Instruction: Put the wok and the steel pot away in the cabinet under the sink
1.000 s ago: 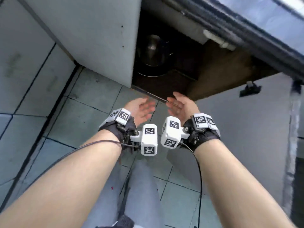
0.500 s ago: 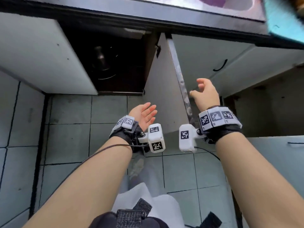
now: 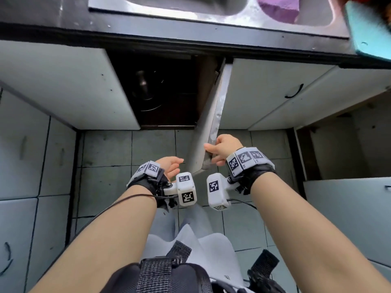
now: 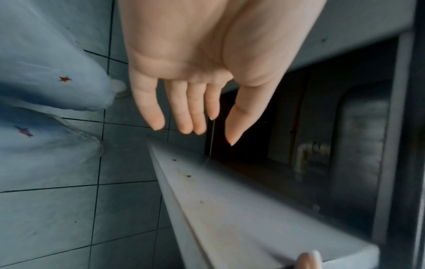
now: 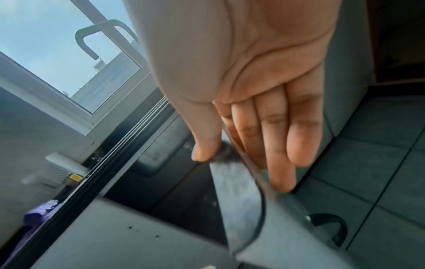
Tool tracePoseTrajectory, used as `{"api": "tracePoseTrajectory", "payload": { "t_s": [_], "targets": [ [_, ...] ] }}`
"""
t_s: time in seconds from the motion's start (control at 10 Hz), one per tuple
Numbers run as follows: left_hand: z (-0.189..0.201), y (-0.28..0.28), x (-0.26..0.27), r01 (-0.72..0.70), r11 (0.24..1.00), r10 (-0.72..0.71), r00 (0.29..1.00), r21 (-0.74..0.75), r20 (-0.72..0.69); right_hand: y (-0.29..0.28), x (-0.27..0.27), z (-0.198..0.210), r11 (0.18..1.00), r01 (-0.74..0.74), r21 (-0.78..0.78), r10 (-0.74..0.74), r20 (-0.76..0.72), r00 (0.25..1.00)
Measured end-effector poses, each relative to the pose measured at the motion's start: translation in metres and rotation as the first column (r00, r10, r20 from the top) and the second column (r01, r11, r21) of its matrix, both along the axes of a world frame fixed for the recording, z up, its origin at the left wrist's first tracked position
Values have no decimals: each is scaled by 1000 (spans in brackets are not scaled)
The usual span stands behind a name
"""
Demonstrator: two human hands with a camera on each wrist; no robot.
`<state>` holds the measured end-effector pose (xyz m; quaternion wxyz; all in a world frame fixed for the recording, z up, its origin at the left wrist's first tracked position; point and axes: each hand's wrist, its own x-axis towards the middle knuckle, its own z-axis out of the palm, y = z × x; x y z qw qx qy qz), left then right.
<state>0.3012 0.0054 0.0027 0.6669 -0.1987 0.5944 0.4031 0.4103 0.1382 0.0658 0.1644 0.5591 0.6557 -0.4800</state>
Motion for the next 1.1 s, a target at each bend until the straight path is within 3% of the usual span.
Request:
{"api": "tracePoseTrajectory", "payload": {
  "t_s": [0.1, 0.2, 0.3, 0.4, 0.5, 0.6, 0.7, 0.9, 1.0, 1.1],
  "targets": [
    [5, -12, -34, 102, 995, -101, 994, -17, 47, -14, -45, 7, 996, -71, -59, 68, -44, 997],
    [17, -7, -63, -88, 993, 88, 996, 73, 11, -16, -84, 5, 986, -167, 6, 167, -52, 985],
    [24, 4, -98, -294, 948, 298, 954, 117, -18, 2, -112, -1, 988, 132, -86, -147, -200, 969],
    [21, 16, -135, -522, 840, 533, 845, 152, -40, 34, -140, -5, 891, 371, -263, -446, -349, 824],
    [27, 36, -162, -828, 499, 795, 554, 255, 247, 56, -164, -4, 794, 400, -459, -576, -354, 737],
    [40, 67, -191, -793, 444, 781, 571, 417, 254, 74, -189, -4, 753, 359, -551, -594, -336, 731],
    [52, 104, -220, -772, 427, 795, 568, 471, 212, 98, -213, -4, 752, 395, -527, -597, -293, 747],
    [52, 121, -214, -730, 482, 797, 595, 484, 103, 105, -218, 2, 690, 356, -631, -613, -247, 751],
    [52, 123, -211, -762, 420, 814, 556, 493, 165, 107, -218, 9, 725, 344, -597, -568, -235, 789],
    [51, 119, -215, -745, 435, 787, 587, 505, 188, 105, -216, 20, 800, 277, -533, -487, -307, 817]
  ]
}}
